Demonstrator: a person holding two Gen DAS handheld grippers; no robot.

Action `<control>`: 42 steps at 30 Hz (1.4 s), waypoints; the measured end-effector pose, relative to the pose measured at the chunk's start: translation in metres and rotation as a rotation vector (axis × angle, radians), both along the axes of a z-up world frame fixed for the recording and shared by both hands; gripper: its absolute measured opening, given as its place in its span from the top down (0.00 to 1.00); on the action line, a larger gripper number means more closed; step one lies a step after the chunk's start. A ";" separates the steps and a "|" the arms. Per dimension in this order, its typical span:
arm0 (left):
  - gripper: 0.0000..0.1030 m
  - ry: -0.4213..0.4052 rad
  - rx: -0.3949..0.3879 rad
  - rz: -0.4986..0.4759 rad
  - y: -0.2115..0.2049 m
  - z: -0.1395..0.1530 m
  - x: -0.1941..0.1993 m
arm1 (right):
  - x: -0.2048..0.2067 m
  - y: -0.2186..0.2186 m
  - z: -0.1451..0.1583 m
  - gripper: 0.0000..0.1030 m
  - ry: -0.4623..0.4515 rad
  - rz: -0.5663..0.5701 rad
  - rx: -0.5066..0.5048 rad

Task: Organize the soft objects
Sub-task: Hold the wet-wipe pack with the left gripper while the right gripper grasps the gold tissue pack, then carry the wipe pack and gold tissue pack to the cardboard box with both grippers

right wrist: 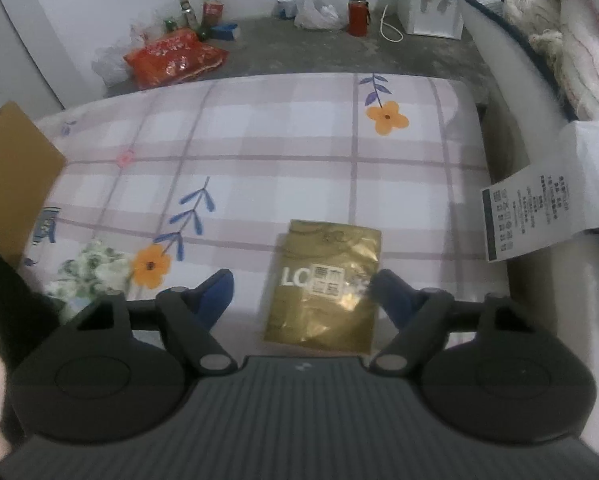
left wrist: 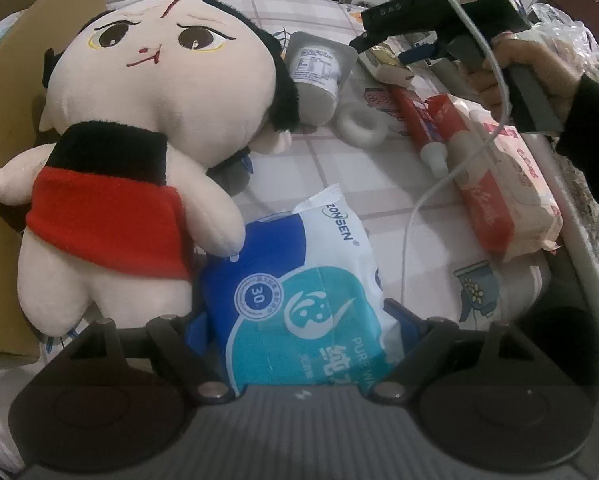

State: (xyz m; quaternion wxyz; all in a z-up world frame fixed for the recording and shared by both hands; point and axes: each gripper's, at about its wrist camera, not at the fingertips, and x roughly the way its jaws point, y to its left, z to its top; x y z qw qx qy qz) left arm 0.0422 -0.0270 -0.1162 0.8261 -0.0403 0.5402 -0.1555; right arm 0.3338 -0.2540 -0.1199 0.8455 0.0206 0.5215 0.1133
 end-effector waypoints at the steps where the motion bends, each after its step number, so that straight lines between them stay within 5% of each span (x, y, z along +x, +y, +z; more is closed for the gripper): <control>1: 0.17 0.000 -0.002 0.000 0.001 0.000 0.000 | -0.001 -0.001 -0.001 0.39 -0.002 -0.001 -0.007; 5: 0.17 -0.006 -0.004 0.002 0.001 0.000 0.000 | 0.001 -0.009 -0.003 0.45 0.011 -0.024 0.026; 14: 0.17 -0.010 0.024 -0.011 -0.003 -0.001 0.000 | 0.004 0.000 -0.014 0.30 0.003 -0.002 -0.006; 16: 0.17 -0.012 0.030 -0.012 -0.006 -0.002 0.001 | 0.005 0.000 -0.014 0.36 -0.009 -0.005 -0.005; 17: 0.17 -0.014 0.034 -0.013 -0.007 -0.003 0.001 | 0.004 0.000 -0.014 0.47 -0.017 -0.005 -0.010; 22: 0.17 -0.025 0.038 -0.012 -0.006 -0.003 0.001 | -0.008 -0.008 -0.003 0.49 -0.033 -0.032 0.020; 34: 0.19 -0.094 -0.036 -0.045 0.006 0.009 -0.013 | -0.146 -0.042 0.111 0.49 -0.306 -0.127 0.209; 42: 0.19 -0.136 -0.133 -0.087 0.019 0.043 -0.053 | -0.250 -0.047 0.141 0.49 -0.354 -0.160 0.431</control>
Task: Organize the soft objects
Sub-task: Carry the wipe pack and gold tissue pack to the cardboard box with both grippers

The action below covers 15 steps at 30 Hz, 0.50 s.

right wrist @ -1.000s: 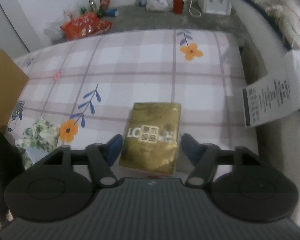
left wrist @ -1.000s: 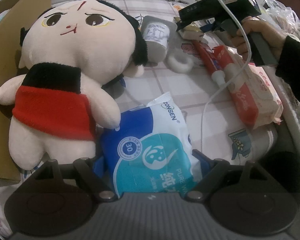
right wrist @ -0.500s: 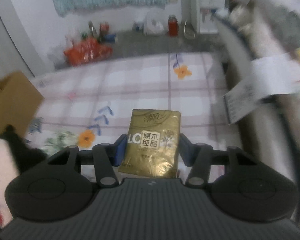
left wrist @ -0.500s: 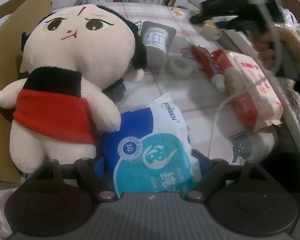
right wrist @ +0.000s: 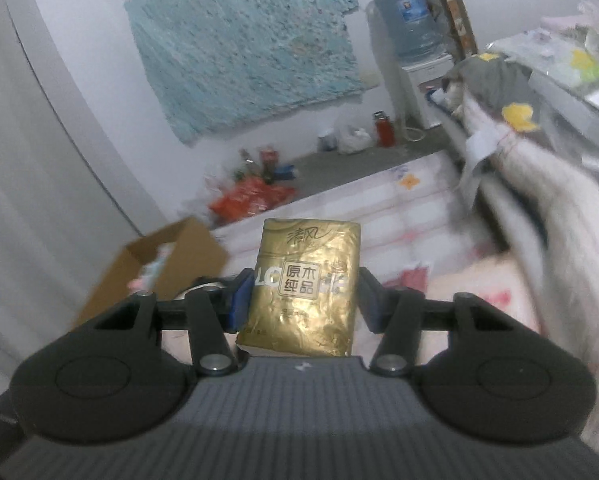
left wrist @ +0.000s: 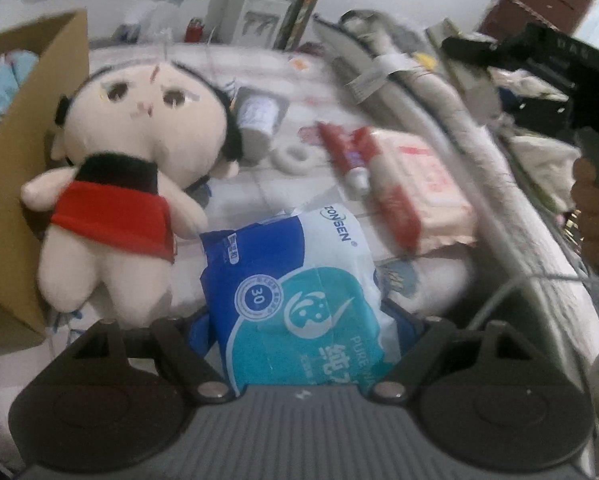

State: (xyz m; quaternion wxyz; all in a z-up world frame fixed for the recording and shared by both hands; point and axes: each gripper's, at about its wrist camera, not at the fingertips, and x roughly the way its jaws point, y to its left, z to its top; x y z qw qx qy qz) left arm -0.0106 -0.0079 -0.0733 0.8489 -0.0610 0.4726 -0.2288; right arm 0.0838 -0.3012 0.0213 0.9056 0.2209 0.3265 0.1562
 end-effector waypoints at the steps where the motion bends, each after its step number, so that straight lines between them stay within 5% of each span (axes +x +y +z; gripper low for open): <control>1: 0.19 -0.013 0.001 -0.008 0.002 0.007 -0.008 | -0.010 0.002 0.002 0.49 -0.004 0.009 0.025; 8: 0.19 -0.062 -0.089 0.045 0.042 0.052 -0.051 | -0.048 0.037 0.026 0.49 -0.046 0.125 0.146; 15: 0.19 -0.185 -0.122 0.224 0.116 0.102 -0.067 | -0.026 0.115 0.068 0.49 -0.091 0.327 0.205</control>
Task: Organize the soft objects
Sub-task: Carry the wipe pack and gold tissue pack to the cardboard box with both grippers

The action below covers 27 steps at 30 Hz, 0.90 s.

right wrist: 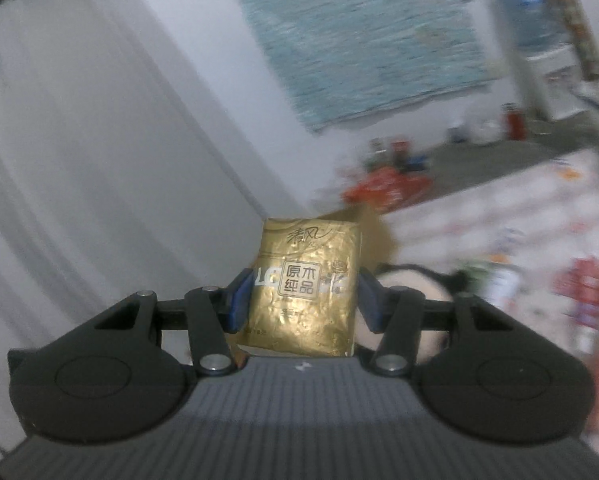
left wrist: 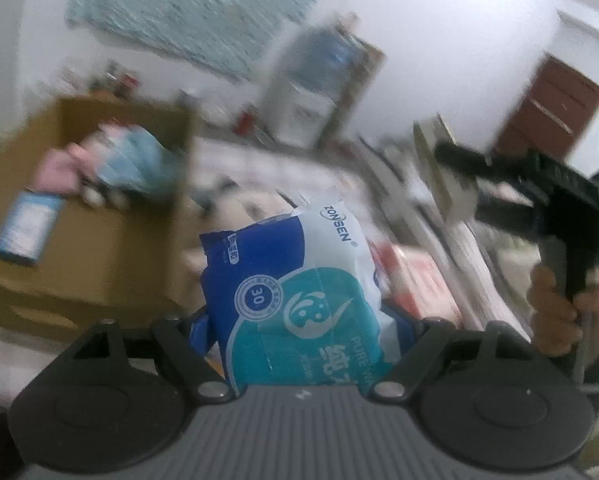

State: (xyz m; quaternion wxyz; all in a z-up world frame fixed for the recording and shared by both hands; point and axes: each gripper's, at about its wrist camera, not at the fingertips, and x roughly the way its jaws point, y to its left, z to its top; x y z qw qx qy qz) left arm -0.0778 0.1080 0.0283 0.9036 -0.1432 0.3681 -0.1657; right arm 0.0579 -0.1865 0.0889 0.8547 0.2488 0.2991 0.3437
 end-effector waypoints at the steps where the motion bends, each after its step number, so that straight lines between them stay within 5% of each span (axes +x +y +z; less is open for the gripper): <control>1: 0.19 -0.016 0.004 0.032 0.012 0.007 0.001 | 0.006 0.015 0.005 0.49 -0.003 0.033 0.006; 6: 0.19 -0.066 0.087 0.152 0.058 0.031 0.024 | 0.053 0.093 0.018 0.49 0.022 0.174 -0.008; 10: 0.19 -0.011 0.172 0.176 0.088 0.025 0.072 | 0.100 0.165 0.009 0.49 0.123 0.265 -0.061; 20: 0.19 0.290 0.317 0.105 0.139 -0.052 0.195 | 0.196 0.306 -0.069 0.49 0.415 0.311 -0.399; 27: 0.19 0.418 0.380 0.025 0.142 -0.100 0.238 | 0.212 0.340 -0.092 0.49 0.413 0.315 -0.590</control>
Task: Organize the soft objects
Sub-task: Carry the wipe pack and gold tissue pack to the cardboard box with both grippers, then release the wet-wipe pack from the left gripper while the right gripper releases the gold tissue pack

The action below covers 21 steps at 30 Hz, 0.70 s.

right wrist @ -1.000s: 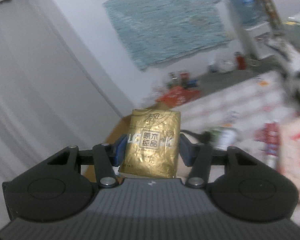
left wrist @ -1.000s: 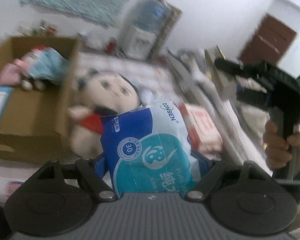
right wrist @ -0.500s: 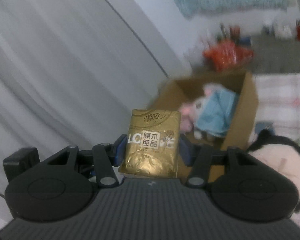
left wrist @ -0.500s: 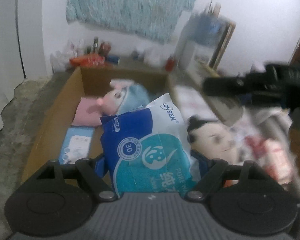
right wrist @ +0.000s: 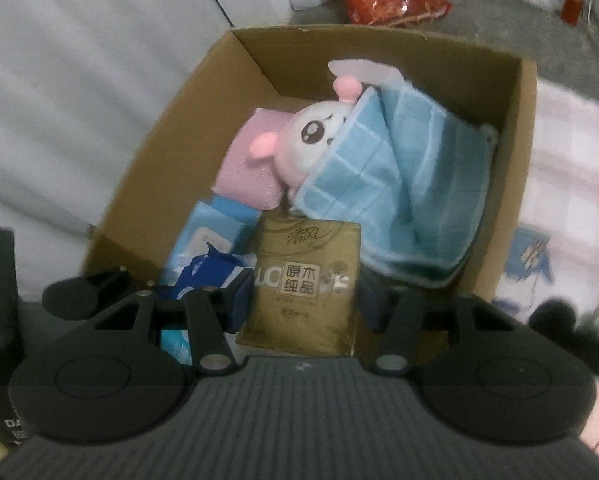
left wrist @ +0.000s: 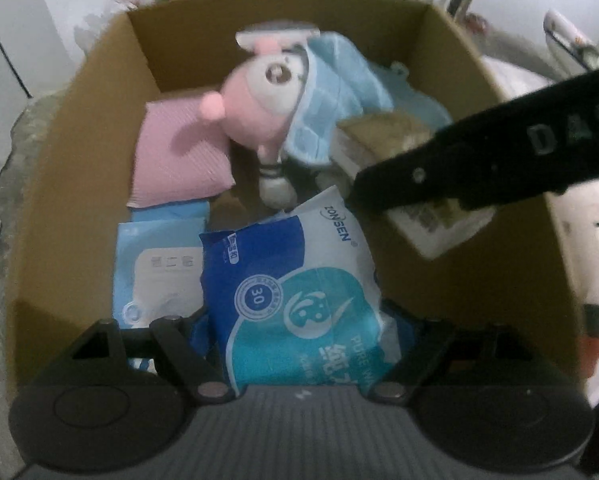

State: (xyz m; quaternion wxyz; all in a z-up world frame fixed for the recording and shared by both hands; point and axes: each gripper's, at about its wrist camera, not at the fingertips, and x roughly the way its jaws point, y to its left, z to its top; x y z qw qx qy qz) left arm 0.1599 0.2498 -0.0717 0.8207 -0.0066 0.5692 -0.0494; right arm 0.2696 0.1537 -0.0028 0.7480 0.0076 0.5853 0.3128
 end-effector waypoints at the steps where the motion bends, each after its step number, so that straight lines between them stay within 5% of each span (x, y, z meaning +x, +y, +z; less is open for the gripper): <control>1: 0.19 0.010 0.003 -0.009 0.001 -0.007 0.002 | -0.002 0.001 0.003 0.49 -0.003 0.009 -0.016; 12: 0.15 0.041 0.020 -0.005 0.005 -0.037 0.019 | 0.015 0.021 -0.015 0.49 -0.017 0.061 -0.161; 21: 0.09 0.000 -0.016 0.016 0.019 -0.016 0.012 | 0.015 0.026 -0.019 0.47 -0.013 0.079 -0.201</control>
